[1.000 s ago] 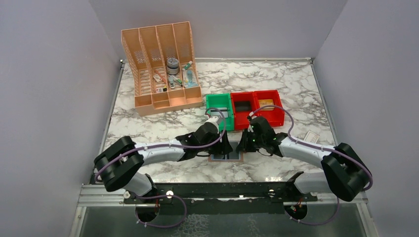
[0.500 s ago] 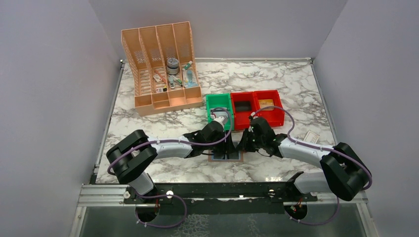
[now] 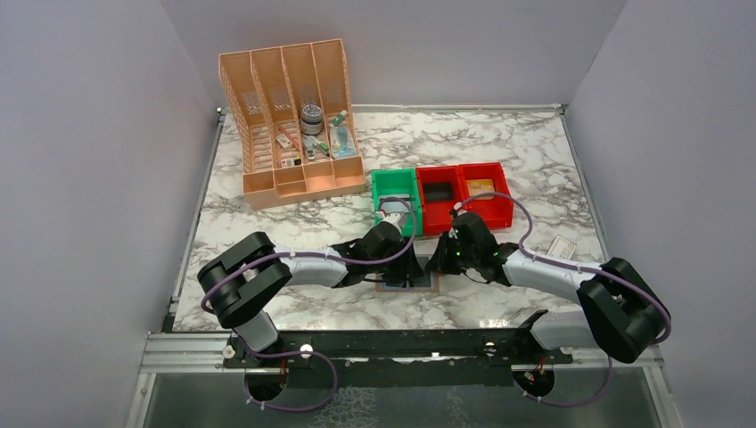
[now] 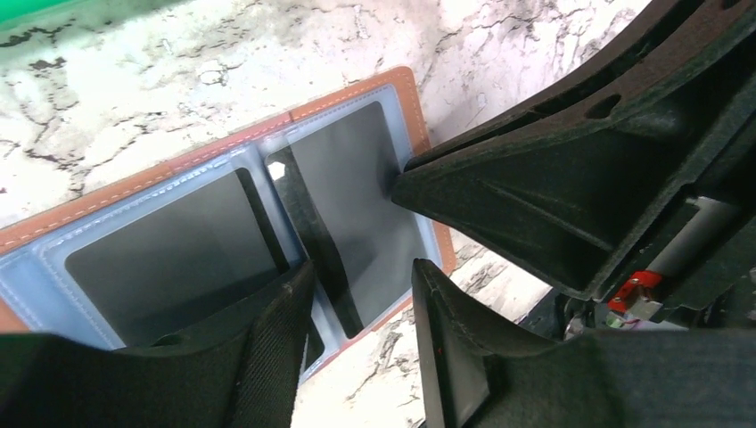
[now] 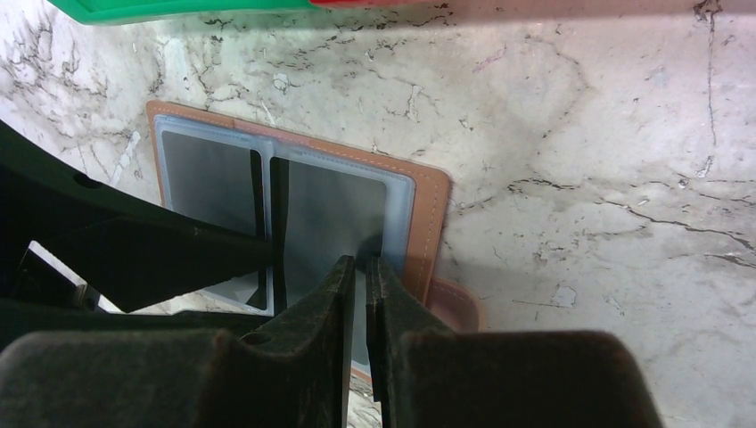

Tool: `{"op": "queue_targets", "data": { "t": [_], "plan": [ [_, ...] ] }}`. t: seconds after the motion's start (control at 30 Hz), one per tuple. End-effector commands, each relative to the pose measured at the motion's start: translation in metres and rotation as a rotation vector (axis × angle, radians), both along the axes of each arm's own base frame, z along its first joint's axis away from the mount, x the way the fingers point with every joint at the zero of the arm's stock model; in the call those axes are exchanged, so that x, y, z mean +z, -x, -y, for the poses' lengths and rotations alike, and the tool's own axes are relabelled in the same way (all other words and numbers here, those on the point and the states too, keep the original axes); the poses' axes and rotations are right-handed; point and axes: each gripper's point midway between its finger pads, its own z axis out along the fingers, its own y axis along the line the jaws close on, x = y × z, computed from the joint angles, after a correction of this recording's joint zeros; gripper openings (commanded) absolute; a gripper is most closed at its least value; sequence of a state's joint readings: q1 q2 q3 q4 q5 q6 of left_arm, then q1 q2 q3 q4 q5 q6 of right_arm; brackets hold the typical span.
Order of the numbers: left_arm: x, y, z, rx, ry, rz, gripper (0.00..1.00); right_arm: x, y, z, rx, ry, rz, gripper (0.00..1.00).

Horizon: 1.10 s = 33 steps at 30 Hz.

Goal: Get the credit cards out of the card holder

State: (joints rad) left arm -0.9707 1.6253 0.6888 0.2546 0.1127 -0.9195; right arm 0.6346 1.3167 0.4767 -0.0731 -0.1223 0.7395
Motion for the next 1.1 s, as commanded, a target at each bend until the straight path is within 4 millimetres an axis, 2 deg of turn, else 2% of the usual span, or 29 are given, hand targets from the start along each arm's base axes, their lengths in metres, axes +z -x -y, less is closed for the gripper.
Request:
{"op": "queue_targets", "data": {
  "t": [0.0, 0.17, 0.6, 1.07],
  "plan": [
    [-0.007, 0.007, -0.003, 0.007, 0.009, -0.033, 0.44, -0.037, 0.019, 0.03, -0.041, 0.134, -0.081, 0.12],
    [-0.002, 0.004, -0.003, 0.028, 0.024, -0.021, 0.35, -0.037, 0.02, 0.029, -0.041, 0.124, -0.085, 0.12],
    [0.013, -0.003, 0.002, 0.051, 0.09, -0.015, 0.0, -0.038, 0.022, 0.03, -0.042, 0.125, -0.09, 0.12],
    [0.005, -0.002, -0.026, 0.123, 0.068, -0.048, 0.0, -0.02, 0.015, 0.017, -0.025, 0.057, -0.055, 0.12]
  ]
}}
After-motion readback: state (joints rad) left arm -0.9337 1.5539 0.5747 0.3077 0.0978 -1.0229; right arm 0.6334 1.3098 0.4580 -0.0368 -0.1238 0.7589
